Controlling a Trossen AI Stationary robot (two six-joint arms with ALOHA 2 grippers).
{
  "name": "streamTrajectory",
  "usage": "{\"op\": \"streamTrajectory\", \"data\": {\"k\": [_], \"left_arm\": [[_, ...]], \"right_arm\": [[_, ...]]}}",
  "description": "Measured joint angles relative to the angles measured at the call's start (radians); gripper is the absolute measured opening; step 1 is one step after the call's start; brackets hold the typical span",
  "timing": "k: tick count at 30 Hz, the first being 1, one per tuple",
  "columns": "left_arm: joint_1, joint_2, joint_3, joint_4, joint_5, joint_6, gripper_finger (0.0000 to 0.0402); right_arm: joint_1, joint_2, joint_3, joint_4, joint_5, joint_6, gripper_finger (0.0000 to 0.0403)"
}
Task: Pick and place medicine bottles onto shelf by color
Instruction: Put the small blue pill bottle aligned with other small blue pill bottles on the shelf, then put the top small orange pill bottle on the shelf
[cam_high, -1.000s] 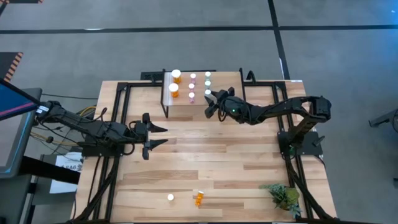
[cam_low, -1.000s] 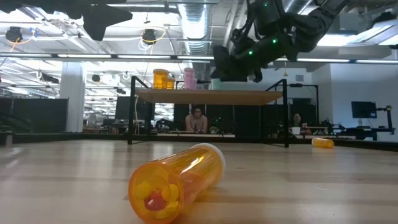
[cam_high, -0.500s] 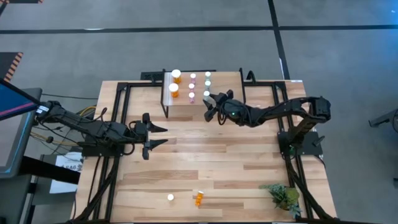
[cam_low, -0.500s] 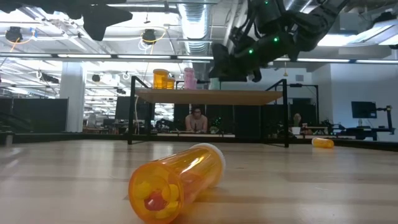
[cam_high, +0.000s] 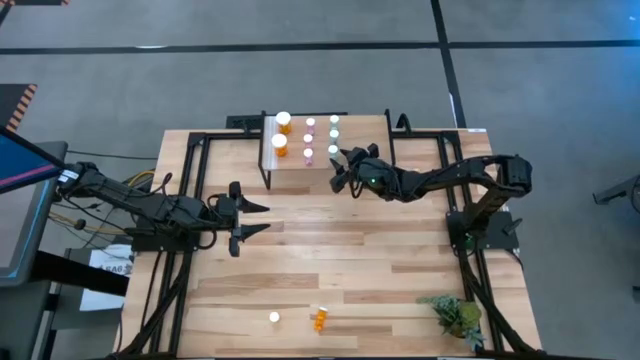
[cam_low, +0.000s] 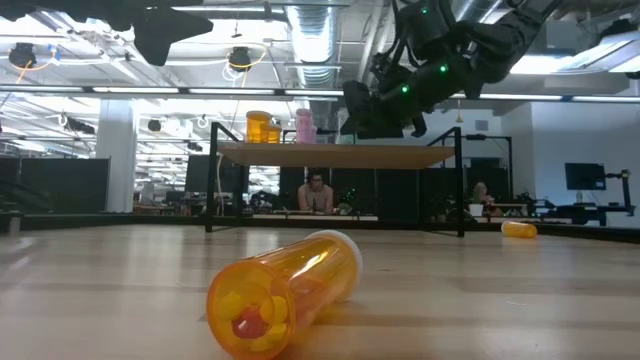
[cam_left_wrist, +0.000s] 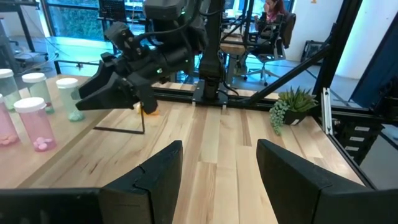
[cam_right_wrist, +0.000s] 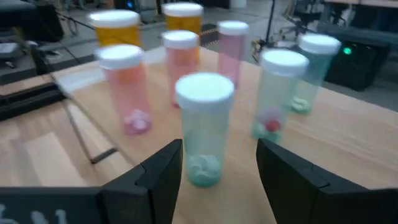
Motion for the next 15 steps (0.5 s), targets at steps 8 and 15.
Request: {"op": "streamTrajectory", "data": {"k": [8, 15], "left_arm": [[0.000, 0.000, 0.000, 0.000, 0.000, -0.002, 0.0195], [0.000, 0.000, 0.000, 0.000, 0.000, -0.002, 0.0195]], "right_arm": [[-0.018, 0.000, 0.000, -0.022, 0.001, 0.015, 0.0228], [0.012, -0.001, 0.000, -0.022, 0.001, 0.016, 0.0228]]}}
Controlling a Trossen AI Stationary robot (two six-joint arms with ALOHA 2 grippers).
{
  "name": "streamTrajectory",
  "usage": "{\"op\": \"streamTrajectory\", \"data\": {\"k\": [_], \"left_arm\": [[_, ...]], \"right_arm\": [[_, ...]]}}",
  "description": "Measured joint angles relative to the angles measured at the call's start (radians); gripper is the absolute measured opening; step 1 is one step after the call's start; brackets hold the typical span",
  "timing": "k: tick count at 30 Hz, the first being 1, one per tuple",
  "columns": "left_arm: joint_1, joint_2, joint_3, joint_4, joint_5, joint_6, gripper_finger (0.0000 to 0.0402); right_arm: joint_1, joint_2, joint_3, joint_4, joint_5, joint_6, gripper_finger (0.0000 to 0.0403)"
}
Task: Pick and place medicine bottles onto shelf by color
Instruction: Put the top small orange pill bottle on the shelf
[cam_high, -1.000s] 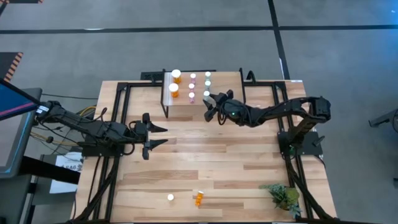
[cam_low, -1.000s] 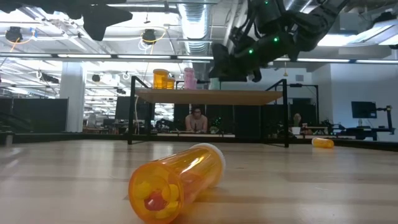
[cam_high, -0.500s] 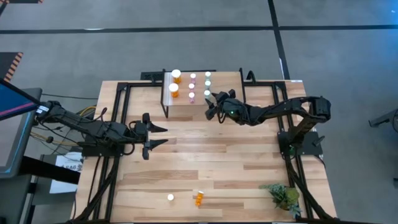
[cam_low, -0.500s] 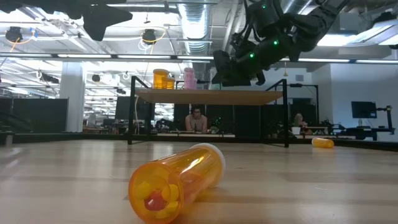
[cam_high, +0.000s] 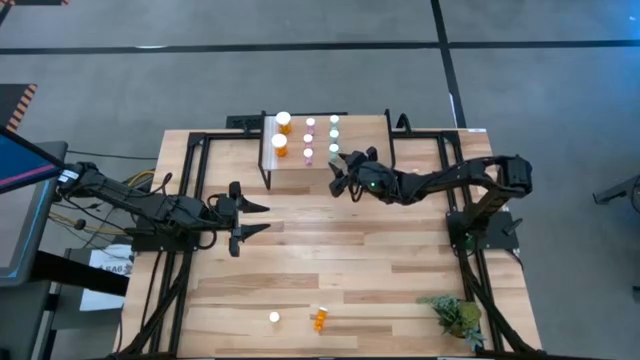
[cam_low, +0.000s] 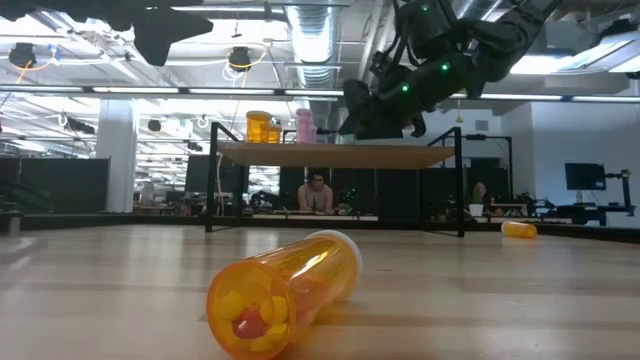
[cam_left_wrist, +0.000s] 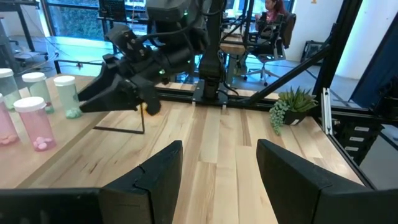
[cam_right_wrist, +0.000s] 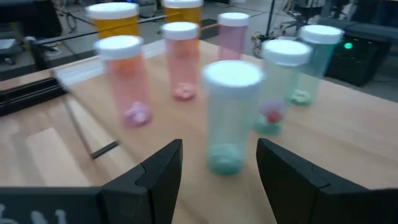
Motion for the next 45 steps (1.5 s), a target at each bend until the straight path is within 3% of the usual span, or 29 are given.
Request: {"op": "streamTrajectory", "data": {"k": [10, 21, 27, 31, 33, 38, 45], "left_arm": [[0.000, 0.000, 0.000, 0.000, 0.000, 0.000, 0.0195], [0.000, 0.000, 0.000, 0.000, 0.019, -0.002, 0.0195], [0.000, 0.000, 0.000, 0.000, 0.019, -0.009, 0.0195], [0.000, 0.000, 0.000, 0.001, 0.019, -0.011, 0.0195], [0.000, 0.000, 0.000, 0.002, 0.019, -0.012, 0.0195], [0.000, 0.000, 0.000, 0.004, 0.019, -0.013, 0.0195], [0.000, 0.000, 0.000, 0.003, 0.019, -0.014, 0.0195]], "right_arm": [[0.033, -0.137, 0.001, -0.195, 0.059, 0.009, 0.0229], [0.142, -0.303, 0.001, -0.631, 0.060, 0.196, 0.0228], [0.236, -0.388, 0.001, -1.056, 0.128, 0.486, 0.0228], [0.264, -0.425, -0.007, -1.384, 0.113, 0.808, 0.0228], [0.260, -0.436, -0.038, -1.463, 0.073, 0.912, 0.0228], [0.202, -0.461, -0.151, -1.434, -0.047, 0.978, 0.0228], [0.041, -0.506, -0.298, -1.256, -0.151, 0.856, 0.0228]]}}
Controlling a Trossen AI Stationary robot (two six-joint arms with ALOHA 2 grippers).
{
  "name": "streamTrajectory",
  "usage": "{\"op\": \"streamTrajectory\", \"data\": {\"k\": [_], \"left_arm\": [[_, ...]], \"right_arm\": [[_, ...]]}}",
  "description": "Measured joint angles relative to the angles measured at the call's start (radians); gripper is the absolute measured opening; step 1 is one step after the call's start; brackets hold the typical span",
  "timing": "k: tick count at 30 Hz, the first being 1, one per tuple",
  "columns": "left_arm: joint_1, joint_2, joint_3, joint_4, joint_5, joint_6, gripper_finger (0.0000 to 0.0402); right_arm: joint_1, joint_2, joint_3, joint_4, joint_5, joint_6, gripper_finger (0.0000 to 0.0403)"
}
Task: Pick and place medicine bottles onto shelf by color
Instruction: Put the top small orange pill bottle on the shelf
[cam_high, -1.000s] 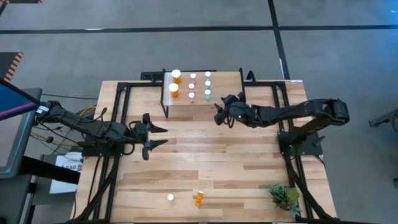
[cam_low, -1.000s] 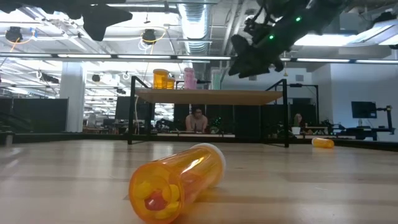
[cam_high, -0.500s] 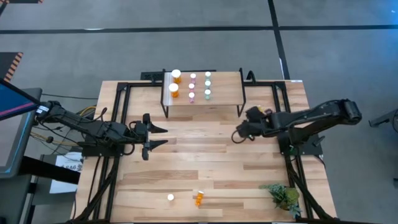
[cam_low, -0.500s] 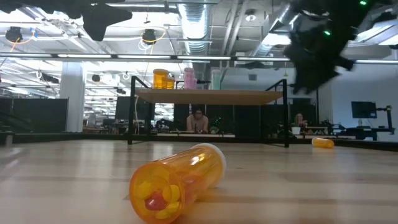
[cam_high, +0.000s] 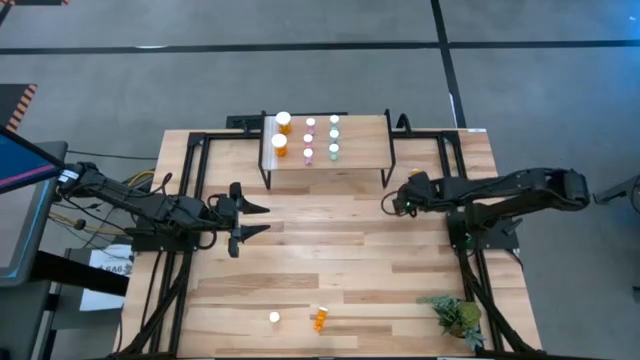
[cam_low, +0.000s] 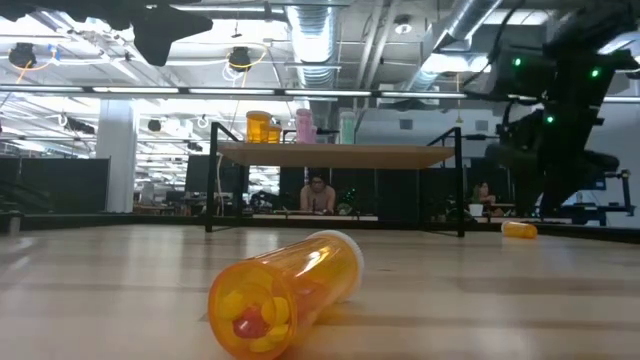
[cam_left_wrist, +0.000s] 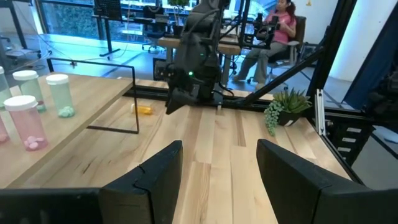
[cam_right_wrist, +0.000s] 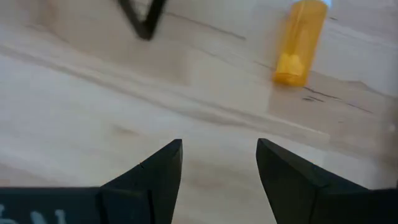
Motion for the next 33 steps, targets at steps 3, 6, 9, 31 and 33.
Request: {"op": "streamTrajectory", "data": {"k": [3, 6, 9, 31, 33], "left_arm": [[0.000, 0.000, 0.000, 0.000, 0.000, 0.000, 0.0195], [0.000, 0.000, 0.000, 0.000, 0.000, 0.000, 0.0195], [0.000, 0.000, 0.000, 0.000, 0.000, 0.000, 0.0195], [0.000, 0.002, 0.000, -0.003, 0.000, -0.005, 0.0195], [0.000, 0.002, 0.000, -0.003, 0.000, -0.005, 0.0195]], "right_arm": [[-0.077, -0.022, -0.037, 0.047, -0.008, -0.060, 0.0228], [-0.140, -0.031, -0.055, 0.075, -0.008, -0.116, 0.0228], [-0.190, -0.031, -0.055, 0.102, -0.008, -0.180, 0.0228], [-0.404, 0.117, -0.056, 0.258, -0.013, -0.409, 0.0228], [-0.419, 0.136, -0.056, 0.258, -0.032, -0.412, 0.0228]]}}
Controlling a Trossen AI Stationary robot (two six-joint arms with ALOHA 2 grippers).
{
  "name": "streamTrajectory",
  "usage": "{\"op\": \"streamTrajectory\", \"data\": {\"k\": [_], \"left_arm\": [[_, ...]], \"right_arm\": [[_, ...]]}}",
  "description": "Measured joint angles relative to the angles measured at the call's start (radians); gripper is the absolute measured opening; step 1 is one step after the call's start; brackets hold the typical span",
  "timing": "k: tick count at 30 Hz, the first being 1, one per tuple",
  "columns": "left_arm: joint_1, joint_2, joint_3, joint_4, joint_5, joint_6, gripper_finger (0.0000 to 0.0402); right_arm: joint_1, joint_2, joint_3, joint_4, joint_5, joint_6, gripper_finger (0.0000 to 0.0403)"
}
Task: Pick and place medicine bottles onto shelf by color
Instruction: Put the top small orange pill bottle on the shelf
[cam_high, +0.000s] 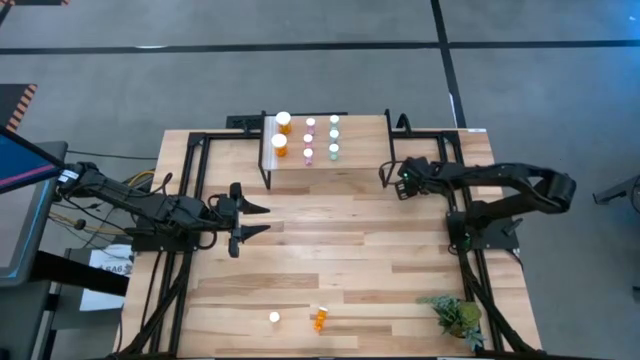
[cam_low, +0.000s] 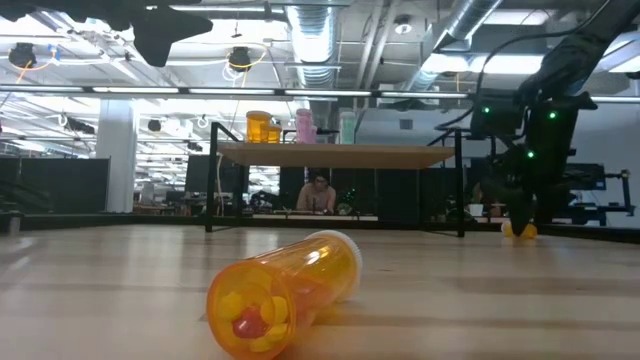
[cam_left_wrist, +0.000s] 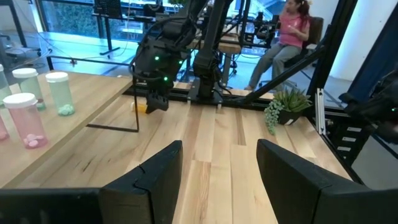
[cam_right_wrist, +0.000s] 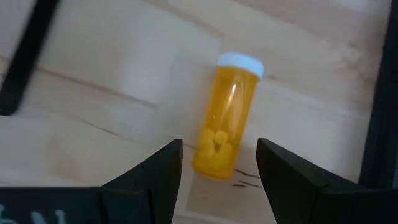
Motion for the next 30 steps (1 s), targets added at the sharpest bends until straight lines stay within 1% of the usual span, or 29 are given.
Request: {"op": "streamTrajectory", "data": {"k": [6, 14, 26, 30], "left_arm": [[0.000, 0.000, 0.000, 0.000, 0.000, -0.001, 0.0195], [0.000, 0.000, 0.000, 0.000, 0.000, -0.002, 0.0195], [0.000, 0.000, 0.000, -0.001, 0.000, -0.002, 0.0195], [0.000, 0.000, 0.000, -0.001, 0.000, -0.002, 0.0195]], "right_arm": [[-0.024, 0.051, 0.004, 0.028, -0.028, -0.029, 0.0215], [-0.025, 0.053, 0.003, 0.062, -0.031, -0.033, 0.0189], [-0.008, 0.054, 0.002, 0.038, -0.034, -0.031, 0.0123], [0.013, 0.052, 0.002, 0.024, -0.026, -0.019, 0.0114]]}}
